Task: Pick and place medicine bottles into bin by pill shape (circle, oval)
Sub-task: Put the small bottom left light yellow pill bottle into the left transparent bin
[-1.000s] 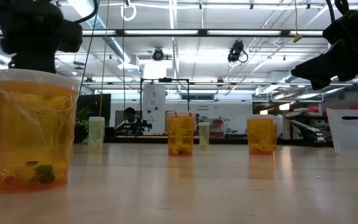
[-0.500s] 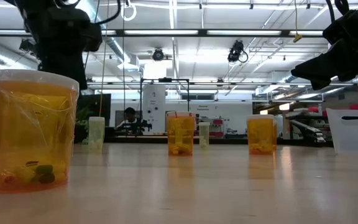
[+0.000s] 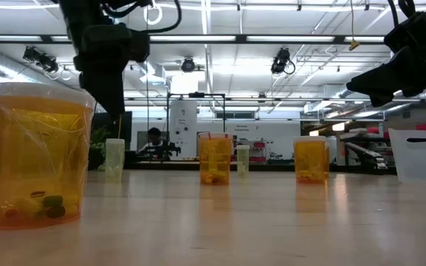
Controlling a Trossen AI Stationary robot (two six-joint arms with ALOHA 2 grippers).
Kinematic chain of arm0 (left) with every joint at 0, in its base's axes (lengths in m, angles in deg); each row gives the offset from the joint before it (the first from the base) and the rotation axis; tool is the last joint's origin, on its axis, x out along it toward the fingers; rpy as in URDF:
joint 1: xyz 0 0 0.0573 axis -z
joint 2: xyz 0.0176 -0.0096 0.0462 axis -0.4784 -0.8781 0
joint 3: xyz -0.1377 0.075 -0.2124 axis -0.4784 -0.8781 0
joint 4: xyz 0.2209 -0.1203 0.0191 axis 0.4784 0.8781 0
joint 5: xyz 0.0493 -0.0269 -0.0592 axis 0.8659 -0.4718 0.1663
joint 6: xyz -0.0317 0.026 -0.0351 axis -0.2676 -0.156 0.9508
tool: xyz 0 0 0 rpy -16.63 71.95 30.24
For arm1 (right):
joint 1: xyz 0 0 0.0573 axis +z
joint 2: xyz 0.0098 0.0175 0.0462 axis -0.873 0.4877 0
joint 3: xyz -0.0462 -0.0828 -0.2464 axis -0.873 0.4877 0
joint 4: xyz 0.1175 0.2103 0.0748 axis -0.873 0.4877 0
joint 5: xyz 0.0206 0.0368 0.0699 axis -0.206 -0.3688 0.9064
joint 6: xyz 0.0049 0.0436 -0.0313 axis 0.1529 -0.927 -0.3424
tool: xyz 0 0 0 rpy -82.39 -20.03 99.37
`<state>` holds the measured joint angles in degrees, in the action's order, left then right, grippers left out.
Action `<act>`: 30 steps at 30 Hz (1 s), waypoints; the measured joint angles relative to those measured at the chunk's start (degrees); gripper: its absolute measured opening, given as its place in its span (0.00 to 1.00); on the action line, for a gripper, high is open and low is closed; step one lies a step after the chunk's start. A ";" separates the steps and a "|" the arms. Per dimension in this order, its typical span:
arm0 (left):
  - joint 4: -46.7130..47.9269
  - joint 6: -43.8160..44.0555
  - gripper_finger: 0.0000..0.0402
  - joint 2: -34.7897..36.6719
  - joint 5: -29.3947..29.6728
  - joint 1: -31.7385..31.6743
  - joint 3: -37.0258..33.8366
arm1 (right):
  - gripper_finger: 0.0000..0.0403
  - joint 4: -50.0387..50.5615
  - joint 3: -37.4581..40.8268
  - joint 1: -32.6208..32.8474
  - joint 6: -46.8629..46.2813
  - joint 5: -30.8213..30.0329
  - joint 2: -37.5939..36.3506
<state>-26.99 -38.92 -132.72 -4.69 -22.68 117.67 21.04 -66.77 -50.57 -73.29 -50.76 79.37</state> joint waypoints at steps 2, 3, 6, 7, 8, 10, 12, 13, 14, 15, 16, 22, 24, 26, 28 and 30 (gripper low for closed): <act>2.22 -1.32 0.50 -1.55 0.02 -0.29 1.90 | 0.22 0.02 0.00 0.02 0.00 0.00 0.00; 2.88 -1.82 0.51 -2.22 -0.02 -0.47 2.57 | 0.22 0.01 0.00 0.00 0.00 0.00 0.01; 3.80 -3.61 0.56 -3.72 0.00 -1.31 3.88 | 0.22 0.02 0.00 0.02 0.00 0.00 0.00; 4.19 -4.24 0.58 -4.16 0.00 -1.68 4.02 | 0.22 0.00 0.00 0.02 0.00 0.00 0.00; 4.35 -4.64 0.59 -4.56 -0.02 -2.09 4.05 | 0.22 0.00 0.00 0.00 0.00 0.00 0.00; 4.64 -4.93 0.63 -5.13 -0.10 -2.92 4.07 | 0.22 0.04 0.00 0.02 0.00 0.00 0.00; 5.17 -5.47 0.65 -5.54 -1.03 -3.89 4.07 | 0.22 0.02 0.00 0.02 0.00 0.00 0.02; 4.99 -5.60 0.66 -5.87 -1.56 -4.27 4.07 | 0.22 0.02 0.00 0.01 0.00 0.00 0.01; 5.00 -5.65 0.66 -6.21 -1.81 -4.54 4.07 | 0.22 0.01 0.00 0.02 0.00 0.00 0.01; 5.03 -5.65 0.67 -6.43 -2.08 -4.77 4.07 | 0.22 0.01 0.00 0.01 0.00 0.00 0.00; 4.99 -5.66 0.67 -6.68 -2.52 -5.00 4.10 | 0.22 0.02 0.00 0.01 0.00 0.00 0.00; 4.90 -7.45 0.67 -10.02 -3.28 -5.60 4.12 | 0.22 0.01 0.00 0.02 0.00 0.00 0.00; 4.52 -7.80 0.67 -11.06 -3.55 -5.85 4.12 | 0.22 0.02 0.00 0.02 0.00 0.00 0.00; 4.36 -7.88 0.67 -11.85 -4.05 -6.25 4.12 | 0.22 0.01 0.00 0.01 0.00 0.00 0.00; 4.24 -7.88 0.66 -12.42 -4.62 -6.51 4.09 | 0.22 0.00 0.00 0.02 0.00 0.00 0.00; 3.47 -7.91 0.66 -13.31 -4.69 -6.51 4.09 | 0.22 0.02 0.00 0.02 0.00 0.00 0.02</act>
<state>-23.52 -46.83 -146.03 -9.39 -29.18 121.77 21.06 -66.77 -50.55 -73.29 -50.76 79.39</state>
